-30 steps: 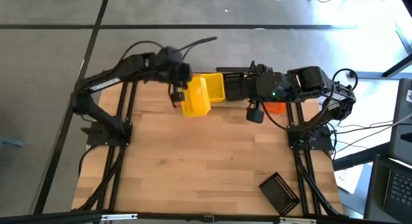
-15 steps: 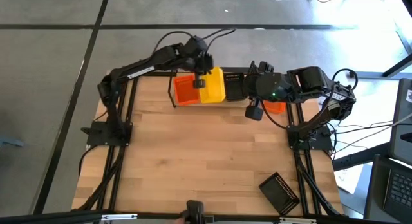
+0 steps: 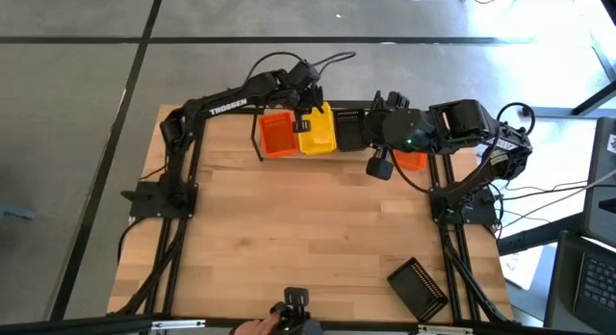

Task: Stack baskets on shelf by color
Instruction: Stack the yellow bin on the stacked bins on the shelf, then stack the orange bin on the stacked bins on the shelf

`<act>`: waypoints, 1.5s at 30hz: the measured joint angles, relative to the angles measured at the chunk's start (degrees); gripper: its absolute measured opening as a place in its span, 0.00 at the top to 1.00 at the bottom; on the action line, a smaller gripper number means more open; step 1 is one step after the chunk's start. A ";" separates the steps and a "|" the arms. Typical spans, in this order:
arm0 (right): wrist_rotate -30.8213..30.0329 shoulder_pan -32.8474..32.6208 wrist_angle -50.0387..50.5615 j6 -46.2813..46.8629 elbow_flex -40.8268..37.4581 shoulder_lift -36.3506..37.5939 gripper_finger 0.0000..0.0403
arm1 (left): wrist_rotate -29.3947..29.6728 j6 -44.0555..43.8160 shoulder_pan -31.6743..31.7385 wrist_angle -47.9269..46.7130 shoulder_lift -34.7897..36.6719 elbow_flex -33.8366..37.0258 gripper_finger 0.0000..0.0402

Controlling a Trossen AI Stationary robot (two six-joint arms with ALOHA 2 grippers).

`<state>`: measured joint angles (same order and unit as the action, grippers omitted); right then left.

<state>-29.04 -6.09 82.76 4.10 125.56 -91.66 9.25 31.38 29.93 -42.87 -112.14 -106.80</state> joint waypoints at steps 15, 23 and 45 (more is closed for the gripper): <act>-2.86 0.00 -0.02 -0.06 0.00 0.00 0.99 | 0.29 0.17 0.00 -0.19 0.00 0.00 0.98; -2.92 0.00 -0.02 -0.07 0.00 -0.02 0.99 | 1.02 -1.29 -0.40 -0.28 0.00 0.00 0.87; -6.33 -0.91 6.94 24.86 -14.32 12.80 0.99 | 0.94 -12.77 -5.54 -7.30 13.51 -0.02 0.85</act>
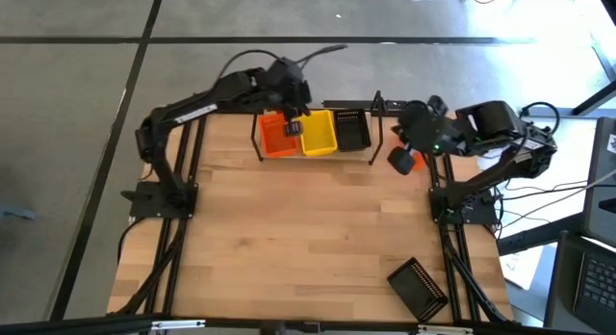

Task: Stack baskets on shelf by color
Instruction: Stack the orange bin on the stacked bins on the shelf

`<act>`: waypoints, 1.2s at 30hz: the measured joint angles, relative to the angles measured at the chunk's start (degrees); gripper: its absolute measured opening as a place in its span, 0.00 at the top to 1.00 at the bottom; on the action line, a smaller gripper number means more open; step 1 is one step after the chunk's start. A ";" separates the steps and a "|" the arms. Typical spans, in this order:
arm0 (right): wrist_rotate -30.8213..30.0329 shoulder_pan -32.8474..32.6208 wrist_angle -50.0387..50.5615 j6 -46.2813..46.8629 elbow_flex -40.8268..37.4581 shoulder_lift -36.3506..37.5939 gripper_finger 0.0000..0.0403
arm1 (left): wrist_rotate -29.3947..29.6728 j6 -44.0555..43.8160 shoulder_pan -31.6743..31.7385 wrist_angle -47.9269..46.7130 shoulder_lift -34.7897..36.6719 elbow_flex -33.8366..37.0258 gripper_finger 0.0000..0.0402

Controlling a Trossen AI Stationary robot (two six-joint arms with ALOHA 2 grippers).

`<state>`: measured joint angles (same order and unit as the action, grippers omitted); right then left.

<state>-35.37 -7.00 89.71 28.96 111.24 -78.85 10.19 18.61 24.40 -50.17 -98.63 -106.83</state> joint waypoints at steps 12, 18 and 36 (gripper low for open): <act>11.10 1.02 -0.34 39.82 -29.84 10.63 0.99 | -0.48 -2.03 -3.55 -3.32 10.11 0.00 0.85; 17.76 3.86 -0.47 35.46 -37.27 10.79 0.99 | -0.23 -2.45 -3.47 -3.51 11.60 0.00 0.85; 17.51 12.01 -19.86 -14.22 -58.58 10.78 0.81 | -0.24 -6.74 -4.36 -7.76 12.43 0.01 0.85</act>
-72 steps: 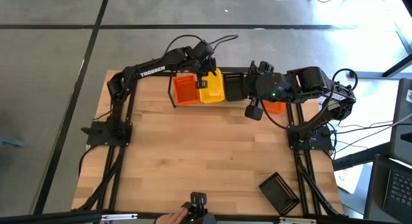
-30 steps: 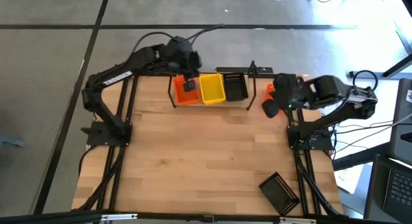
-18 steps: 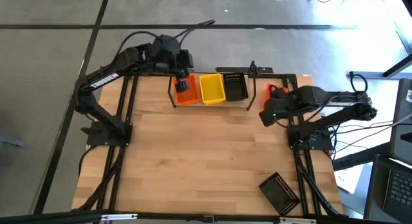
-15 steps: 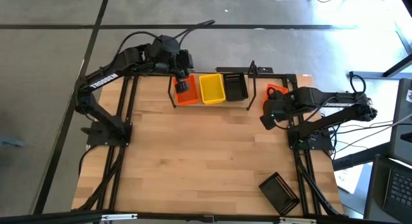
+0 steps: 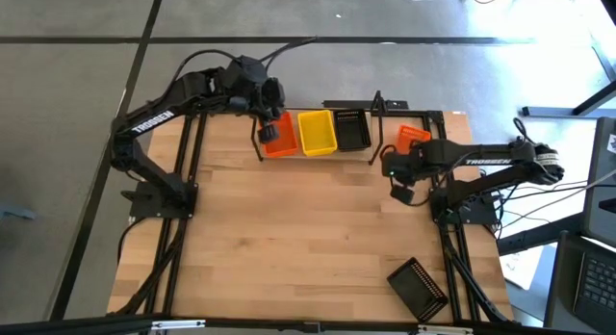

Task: Stack baskets on shelf by color
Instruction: Stack the orange bin on the stacked bins on the shelf

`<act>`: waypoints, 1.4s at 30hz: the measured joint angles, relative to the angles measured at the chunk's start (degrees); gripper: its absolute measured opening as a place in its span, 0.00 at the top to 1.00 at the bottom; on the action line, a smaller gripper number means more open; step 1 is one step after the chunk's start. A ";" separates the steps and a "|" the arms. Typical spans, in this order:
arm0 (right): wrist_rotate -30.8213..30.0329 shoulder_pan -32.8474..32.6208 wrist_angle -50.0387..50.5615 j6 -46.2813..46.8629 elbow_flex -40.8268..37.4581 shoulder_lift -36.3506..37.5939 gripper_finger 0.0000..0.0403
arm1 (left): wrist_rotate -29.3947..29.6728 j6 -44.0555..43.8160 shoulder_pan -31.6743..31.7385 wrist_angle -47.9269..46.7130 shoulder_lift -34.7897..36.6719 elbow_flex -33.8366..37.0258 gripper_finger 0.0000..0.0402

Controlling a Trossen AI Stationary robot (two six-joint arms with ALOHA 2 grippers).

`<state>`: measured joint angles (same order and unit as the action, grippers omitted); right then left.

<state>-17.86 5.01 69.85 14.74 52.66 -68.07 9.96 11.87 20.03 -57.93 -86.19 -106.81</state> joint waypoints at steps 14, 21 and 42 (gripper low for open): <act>-4.22 5.57 -6.83 -4.95 -7.50 -0.22 0.81 | 0.00 -2.50 0.04 -0.66 -0.11 -0.01 0.85; 1.09 9.39 -9.61 -4.63 -7.49 -0.17 0.81 | 0.00 -2.33 0.20 -0.79 -0.11 -0.01 0.85; 19.89 31.13 -10.94 -1.48 -7.49 -0.13 0.81 | 3.08 -2.28 3.35 -3.76 -0.11 -0.01 0.85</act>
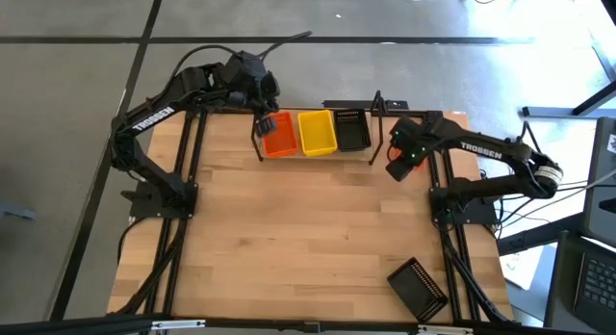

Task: Stack baskets on shelf by color
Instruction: Stack the orange bin on the stacked bins on the shelf

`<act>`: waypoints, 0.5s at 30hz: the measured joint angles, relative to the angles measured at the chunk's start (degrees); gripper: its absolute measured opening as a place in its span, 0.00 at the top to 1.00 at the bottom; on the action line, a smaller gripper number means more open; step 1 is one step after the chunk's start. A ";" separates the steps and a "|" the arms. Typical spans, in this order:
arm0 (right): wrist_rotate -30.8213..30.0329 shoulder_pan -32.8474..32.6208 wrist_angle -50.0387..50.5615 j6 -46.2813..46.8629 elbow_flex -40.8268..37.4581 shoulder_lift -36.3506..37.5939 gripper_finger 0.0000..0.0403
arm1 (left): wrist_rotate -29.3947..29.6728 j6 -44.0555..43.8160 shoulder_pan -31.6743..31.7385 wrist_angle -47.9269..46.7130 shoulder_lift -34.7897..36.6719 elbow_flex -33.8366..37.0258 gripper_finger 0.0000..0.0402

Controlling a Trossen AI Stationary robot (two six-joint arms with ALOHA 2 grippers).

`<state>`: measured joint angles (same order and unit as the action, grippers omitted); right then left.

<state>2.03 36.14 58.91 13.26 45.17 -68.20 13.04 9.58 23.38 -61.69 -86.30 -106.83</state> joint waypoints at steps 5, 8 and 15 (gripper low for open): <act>0.04 2.29 -1.54 -3.72 0.00 0.00 0.81 | -0.02 0.00 0.25 0.00 0.00 0.00 0.85; 0.08 2.73 -3.48 -7.09 0.00 -0.31 0.81 | -0.03 0.00 0.24 0.02 0.00 0.00 0.85; -1.25 3.47 -5.15 -7.83 0.02 -4.87 0.81 | -0.03 0.00 0.24 0.04 0.00 0.00 0.85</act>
<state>0.78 39.61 53.76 5.43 45.19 -73.07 13.01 9.58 23.62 -61.65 -86.30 -106.83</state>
